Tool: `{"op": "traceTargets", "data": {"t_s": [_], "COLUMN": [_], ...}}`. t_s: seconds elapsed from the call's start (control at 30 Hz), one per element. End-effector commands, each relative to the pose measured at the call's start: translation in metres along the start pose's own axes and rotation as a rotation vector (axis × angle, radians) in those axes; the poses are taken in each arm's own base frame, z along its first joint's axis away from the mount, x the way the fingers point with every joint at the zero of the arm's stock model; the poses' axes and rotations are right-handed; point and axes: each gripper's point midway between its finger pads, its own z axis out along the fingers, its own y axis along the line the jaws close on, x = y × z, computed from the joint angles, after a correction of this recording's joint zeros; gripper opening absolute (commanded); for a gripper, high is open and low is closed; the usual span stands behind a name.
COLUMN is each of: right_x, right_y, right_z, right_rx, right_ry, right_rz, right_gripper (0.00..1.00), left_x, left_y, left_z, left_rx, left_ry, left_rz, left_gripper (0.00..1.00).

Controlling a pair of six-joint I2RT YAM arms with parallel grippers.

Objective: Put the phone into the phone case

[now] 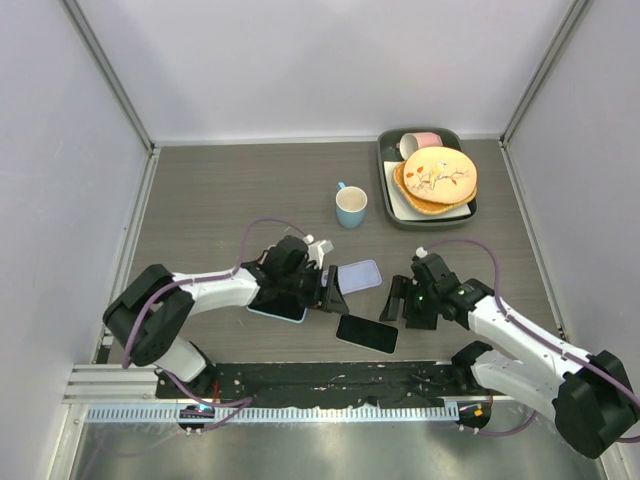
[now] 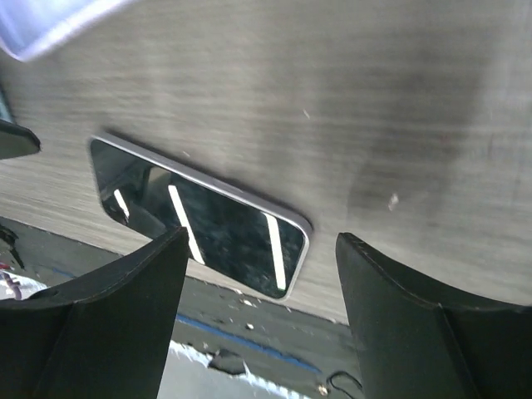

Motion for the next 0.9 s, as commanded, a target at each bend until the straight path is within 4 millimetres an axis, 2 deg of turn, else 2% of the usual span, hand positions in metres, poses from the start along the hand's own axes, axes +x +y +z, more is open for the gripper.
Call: {"op": "traceTargets", "data": {"t_s": [0.0, 0.1, 0.2, 0.23, 0.3, 0.37, 0.47, 0.6, 0.73, 0.87], "right_x": [0.039, 0.053, 0.064, 0.064, 0.068, 0.063, 0.056, 0.048, 0.032, 0.022], "right_y": [-0.016, -0.020, -0.016, -0.008, -0.009, -0.003, 0.003, 0.011, 0.026, 0.033], "right_z": [-0.003, -0.002, 0.002, 0.003, 0.009, 0.015, 0.025, 0.033, 0.028, 0.025], "right_rx": [0.053, 0.043, -0.006, -0.049, -0.061, -0.096, -0.128, -0.187, -0.246, -0.266], "right_ry": [0.155, 0.197, 0.234, 0.238, 0.252, 0.232, 0.202, 0.157, 0.097, 0.062], "right_rz": [0.073, 0.096, 0.119, 0.120, 0.142, 0.142, 0.148, 0.160, 0.134, 0.077], "right_gripper": [0.76, 0.73, 0.64, 0.55, 0.46, 0.44, 0.41, 0.37, 0.36, 0.36], "left_x": [0.022, 0.034, 0.046, 0.046, 0.050, 0.053, 0.054, 0.041, 0.031, 0.031], "left_y": [0.017, 0.025, 0.033, 0.032, 0.035, 0.036, 0.033, 0.016, -0.005, -0.029], "left_z": [0.011, 0.015, 0.018, 0.019, 0.022, 0.025, 0.033, 0.038, 0.033, 0.029], "left_rx": [-0.062, -0.101, -0.122, -0.117, -0.120, -0.113, -0.065, 0.042, 0.134, 0.248], "left_ry": [0.053, 0.077, 0.100, 0.097, 0.097, 0.098, 0.101, 0.043, 0.003, 0.038], "left_rz": [-0.076, -0.099, -0.130, -0.139, -0.148, -0.185, -0.214, -0.184, -0.132, -0.080], "left_gripper": [0.68, 0.67, 0.66, 0.66, 0.66, 0.65, 0.58, 0.52, 0.50, 0.47]}}
